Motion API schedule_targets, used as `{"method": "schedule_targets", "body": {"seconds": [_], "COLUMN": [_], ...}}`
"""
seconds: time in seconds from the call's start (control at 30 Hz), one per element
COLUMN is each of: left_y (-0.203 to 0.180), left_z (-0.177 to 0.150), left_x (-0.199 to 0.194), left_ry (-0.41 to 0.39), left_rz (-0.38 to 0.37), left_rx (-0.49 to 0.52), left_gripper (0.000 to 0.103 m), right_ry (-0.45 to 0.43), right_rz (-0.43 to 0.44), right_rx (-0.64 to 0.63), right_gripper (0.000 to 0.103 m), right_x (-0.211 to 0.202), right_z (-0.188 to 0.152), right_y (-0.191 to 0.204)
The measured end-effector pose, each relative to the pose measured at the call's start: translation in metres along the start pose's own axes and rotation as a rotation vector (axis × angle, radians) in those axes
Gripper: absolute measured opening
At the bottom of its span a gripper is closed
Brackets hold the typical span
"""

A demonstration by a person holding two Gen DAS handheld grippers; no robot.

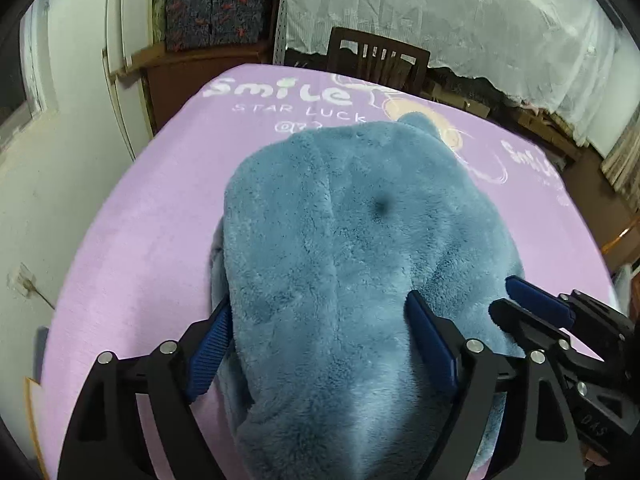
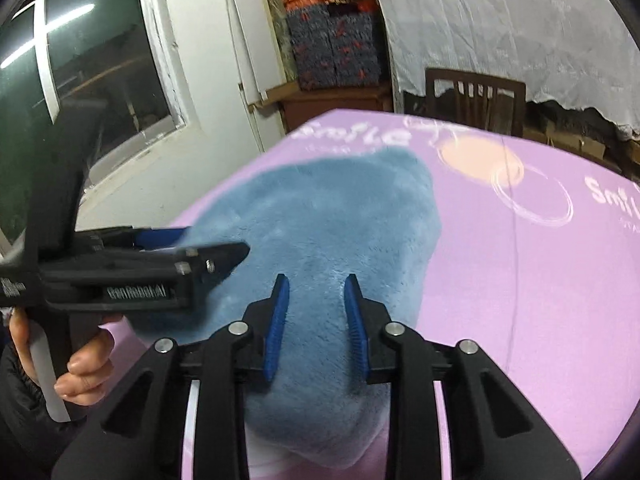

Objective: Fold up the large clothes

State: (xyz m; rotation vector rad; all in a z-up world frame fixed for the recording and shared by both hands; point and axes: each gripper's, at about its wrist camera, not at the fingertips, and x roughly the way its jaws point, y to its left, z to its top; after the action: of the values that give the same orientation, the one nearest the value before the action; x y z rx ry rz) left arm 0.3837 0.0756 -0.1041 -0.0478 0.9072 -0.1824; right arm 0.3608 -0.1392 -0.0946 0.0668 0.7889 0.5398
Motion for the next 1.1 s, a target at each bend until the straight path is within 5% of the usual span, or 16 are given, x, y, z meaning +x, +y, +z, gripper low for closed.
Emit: {"method": "schedule_targets", "body": {"seconds": [0.23, 0.53, 1.1], "left_y": [-0.025, -0.042, -0.084], "left_z": [-0.011, -0.015, -0.039], "left_x": [-0.006, -0.025, -0.096], "left_ry": [-0.074, -0.144, -0.268], "left_rz": [0.139, 0.253, 0.239], "left_rx": [0.11, 0.142, 0.17], "left_gripper": [0.086, 0.085, 0.085], "right_ry": [0.001, 0.018, -0.062], "right_rz": [0.084, 0.057, 0.079], "right_rx": [0.073, 0.087, 0.166], "right_gripper": [0.027, 0.027, 0.031], "right_x": [0.006, -0.001, -0.087], "right_z": [-0.014, -0.01, -0.029], "right_y": [-0.021, -0.017, -0.023]}}
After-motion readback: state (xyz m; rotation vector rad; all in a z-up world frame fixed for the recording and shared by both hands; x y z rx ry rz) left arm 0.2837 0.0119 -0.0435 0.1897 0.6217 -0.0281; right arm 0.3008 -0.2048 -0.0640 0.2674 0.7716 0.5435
